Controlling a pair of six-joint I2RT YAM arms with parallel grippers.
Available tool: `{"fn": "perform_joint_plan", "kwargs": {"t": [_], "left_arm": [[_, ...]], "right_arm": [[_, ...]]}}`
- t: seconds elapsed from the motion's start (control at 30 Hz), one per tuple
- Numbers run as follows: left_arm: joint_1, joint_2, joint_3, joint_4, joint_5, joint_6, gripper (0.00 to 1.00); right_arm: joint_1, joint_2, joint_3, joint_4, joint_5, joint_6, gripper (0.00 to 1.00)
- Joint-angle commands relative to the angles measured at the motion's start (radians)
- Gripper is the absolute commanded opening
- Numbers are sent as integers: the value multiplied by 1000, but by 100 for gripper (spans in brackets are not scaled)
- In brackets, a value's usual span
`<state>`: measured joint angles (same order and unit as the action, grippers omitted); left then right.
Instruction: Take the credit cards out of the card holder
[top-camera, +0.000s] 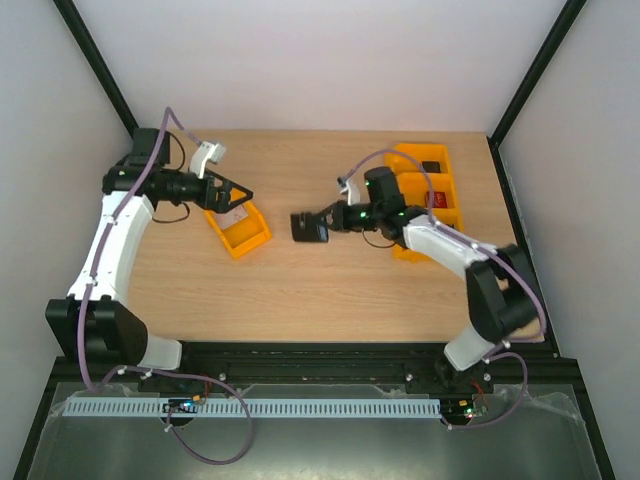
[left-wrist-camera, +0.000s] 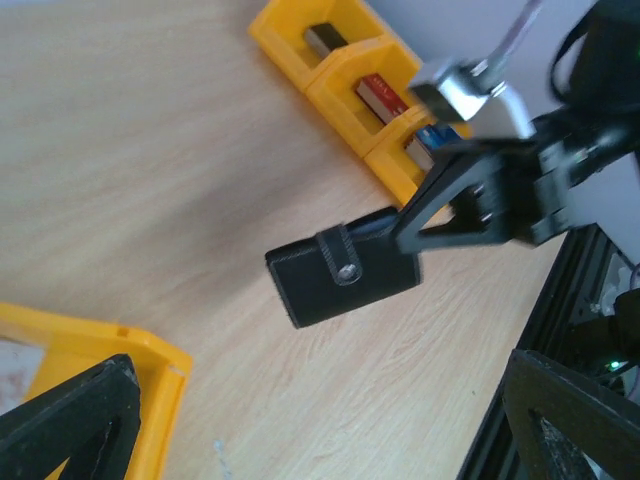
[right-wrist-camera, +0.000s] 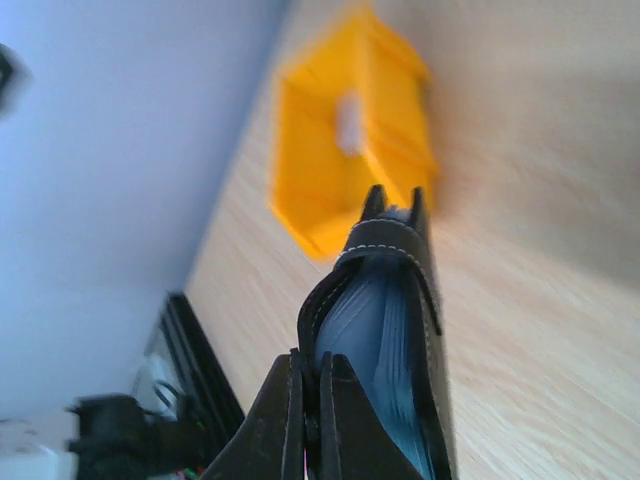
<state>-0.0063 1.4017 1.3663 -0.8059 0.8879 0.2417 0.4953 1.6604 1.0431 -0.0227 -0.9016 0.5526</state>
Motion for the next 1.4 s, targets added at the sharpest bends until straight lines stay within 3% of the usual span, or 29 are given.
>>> {"fn": "perform_joint_plan", "kwargs": {"t": [0.0,0.17,0.47,0.6,0.77,0.93,1.1,1.17,1.23,1.33,1.37], "left_arm": [[-3,6,180,-214,36,165,99],[-19,-7,274,-215,109,134,99],[-167,-21,288,47,222,-143,99],[-219,2,289,154,267,-269,99],[-307,24,289,217,227,-306,99],[-319,67,290,283,196,-373,99],[-334,77,294,395,264,-476,98],[-353,80,307,390,278,-474,90],[-363,78,308,383,322,-466,73],[-368,67,310,354,361,-427,19],[-368,64,317,332,355,-405,5]], "right_arm": [[3,-206,-3,247,44,136,2],[3,-411,-77,536,141,267,2],[9,-579,-238,933,287,419,2],[14,-578,-259,998,285,447,2],[25,-557,-268,1082,237,477,2],[39,-549,-258,1099,182,471,2],[46,-533,-247,1078,137,460,2],[48,-523,-249,1085,119,460,2],[48,-518,-258,1092,116,460,2],[48,-513,-267,1078,119,447,2],[48,-512,-267,1070,121,440,2]]}}
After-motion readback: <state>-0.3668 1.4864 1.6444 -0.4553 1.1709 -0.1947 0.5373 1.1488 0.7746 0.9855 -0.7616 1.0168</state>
